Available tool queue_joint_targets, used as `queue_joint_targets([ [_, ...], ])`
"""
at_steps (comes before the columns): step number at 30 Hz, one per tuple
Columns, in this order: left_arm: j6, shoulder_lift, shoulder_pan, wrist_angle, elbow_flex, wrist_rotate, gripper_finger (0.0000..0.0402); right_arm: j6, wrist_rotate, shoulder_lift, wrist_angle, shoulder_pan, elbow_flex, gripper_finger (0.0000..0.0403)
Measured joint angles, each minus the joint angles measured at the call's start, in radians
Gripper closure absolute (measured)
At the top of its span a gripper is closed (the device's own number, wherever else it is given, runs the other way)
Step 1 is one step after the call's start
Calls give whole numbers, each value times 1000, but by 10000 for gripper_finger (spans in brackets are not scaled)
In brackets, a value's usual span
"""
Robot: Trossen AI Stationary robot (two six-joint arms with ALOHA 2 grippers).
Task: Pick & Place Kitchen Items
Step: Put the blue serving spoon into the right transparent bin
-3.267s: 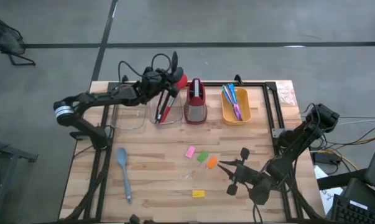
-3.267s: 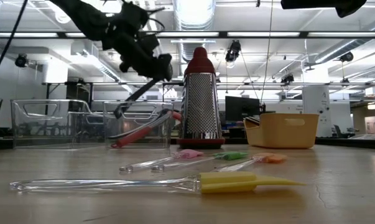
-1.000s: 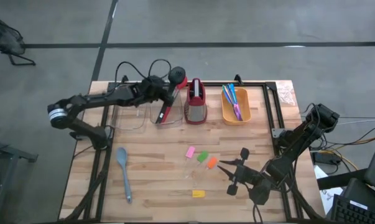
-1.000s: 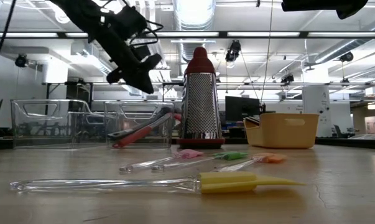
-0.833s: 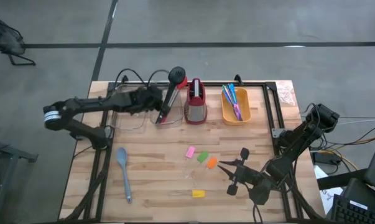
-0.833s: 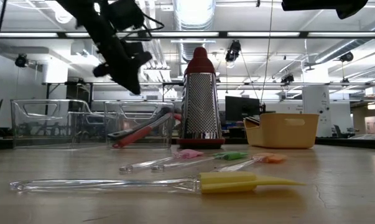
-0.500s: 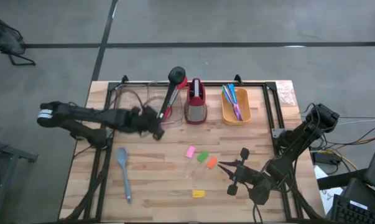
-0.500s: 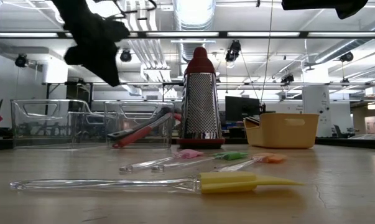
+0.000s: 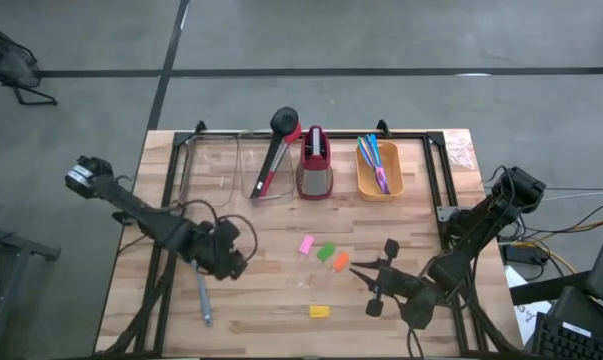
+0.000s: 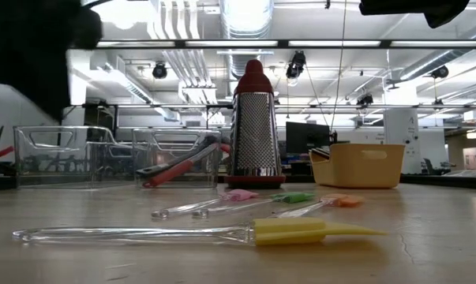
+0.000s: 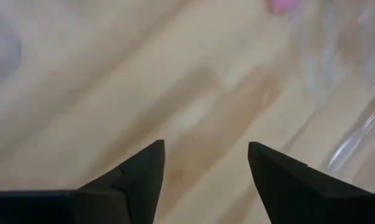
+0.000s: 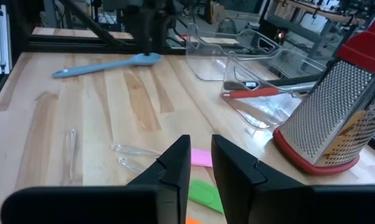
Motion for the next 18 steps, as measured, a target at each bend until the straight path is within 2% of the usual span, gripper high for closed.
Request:
queue_joint_targets([
  [3,-118,12,-54,-49,0,109,164,1,0,0,0,0,0,327],
  [11,-405,81,-182,-206,0,302,164,5,0,0,0,0,0,325],
  [18,-469,191,-220,-229,-13,330,164,11,0,0,-1,0,0,347],
])
